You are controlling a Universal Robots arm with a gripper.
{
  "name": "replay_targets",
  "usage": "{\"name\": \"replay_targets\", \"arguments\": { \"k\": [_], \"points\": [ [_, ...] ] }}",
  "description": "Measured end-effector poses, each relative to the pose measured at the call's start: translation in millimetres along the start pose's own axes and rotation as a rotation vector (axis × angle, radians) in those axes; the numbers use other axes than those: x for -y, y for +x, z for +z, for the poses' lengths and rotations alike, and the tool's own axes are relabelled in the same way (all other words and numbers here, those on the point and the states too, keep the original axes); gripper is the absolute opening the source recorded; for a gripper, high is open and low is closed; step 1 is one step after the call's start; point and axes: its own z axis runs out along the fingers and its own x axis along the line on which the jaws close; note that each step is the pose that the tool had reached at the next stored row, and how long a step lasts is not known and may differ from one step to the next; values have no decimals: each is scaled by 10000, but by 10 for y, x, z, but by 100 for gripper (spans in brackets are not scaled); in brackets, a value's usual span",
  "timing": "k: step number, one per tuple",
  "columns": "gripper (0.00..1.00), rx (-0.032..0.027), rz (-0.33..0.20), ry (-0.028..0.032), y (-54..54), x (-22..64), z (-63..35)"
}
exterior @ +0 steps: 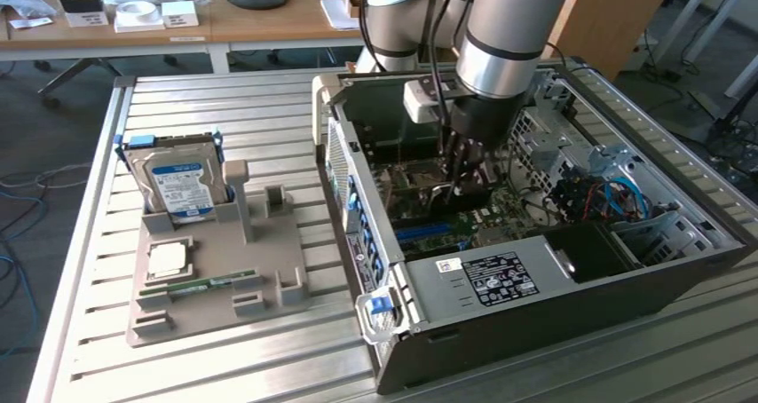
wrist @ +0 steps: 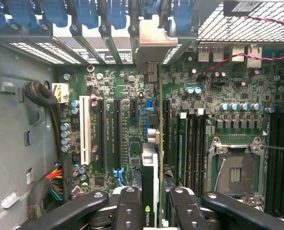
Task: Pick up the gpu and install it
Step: 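Insert the gpu into the slot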
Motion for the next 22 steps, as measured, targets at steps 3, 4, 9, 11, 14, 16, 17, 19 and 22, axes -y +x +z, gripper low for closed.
{"name": "replay_targets", "arguments": {
  "k": [3, 4, 9, 11, 14, 16, 17, 19, 22],
  "points": [
    [27, 1, -1, 0, 1, -17, 17],
    [27, -1, 0, -1, 1, -20, 26],
    [27, -6, -1, 0, 2, -25, 83],
    [27, -11, -1, -2, 3, -26, 87],
    [27, -5, -1, 2, 2, -26, 98],
    [27, -9, -1, 0, 3, -26, 113],
    [27, -8, -1, 1, 2, -26, 122],
    [27, -9, -1, 0, 3, -27, 136],
    [27, -12, 0, -1, 3, -28, 140]
  ]
}}
